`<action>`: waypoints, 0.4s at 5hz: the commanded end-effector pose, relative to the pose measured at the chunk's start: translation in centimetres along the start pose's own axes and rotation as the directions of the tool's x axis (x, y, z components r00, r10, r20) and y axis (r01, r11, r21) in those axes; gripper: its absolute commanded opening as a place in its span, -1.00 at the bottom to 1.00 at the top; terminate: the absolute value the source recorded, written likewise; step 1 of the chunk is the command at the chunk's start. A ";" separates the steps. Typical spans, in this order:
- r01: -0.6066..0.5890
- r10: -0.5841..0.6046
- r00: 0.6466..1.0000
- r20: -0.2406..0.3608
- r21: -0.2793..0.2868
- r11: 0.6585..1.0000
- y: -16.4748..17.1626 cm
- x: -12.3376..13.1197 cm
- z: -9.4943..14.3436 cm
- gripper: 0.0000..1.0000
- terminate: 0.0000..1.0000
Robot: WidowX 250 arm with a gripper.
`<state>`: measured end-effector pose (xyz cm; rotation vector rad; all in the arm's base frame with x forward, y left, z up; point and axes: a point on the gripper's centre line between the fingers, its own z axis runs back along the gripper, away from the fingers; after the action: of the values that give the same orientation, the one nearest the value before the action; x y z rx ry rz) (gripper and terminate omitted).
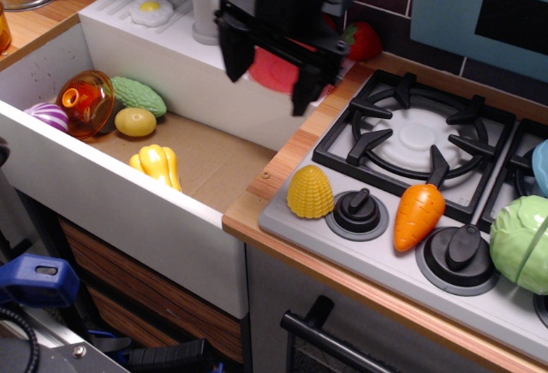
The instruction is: Put corn on plate
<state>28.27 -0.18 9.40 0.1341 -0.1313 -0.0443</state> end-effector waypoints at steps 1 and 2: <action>0.005 -0.004 0.998 0.063 -0.023 1.000 -1.1 -1.1 -0.1 1.00 -1.00; 0.000 0.001 0.997 0.076 -0.015 1.000 -1.3 -2.7 -1.6 1.00 -1.00</action>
<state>24.93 -1.01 5.33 0.1153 -0.1656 -0.0554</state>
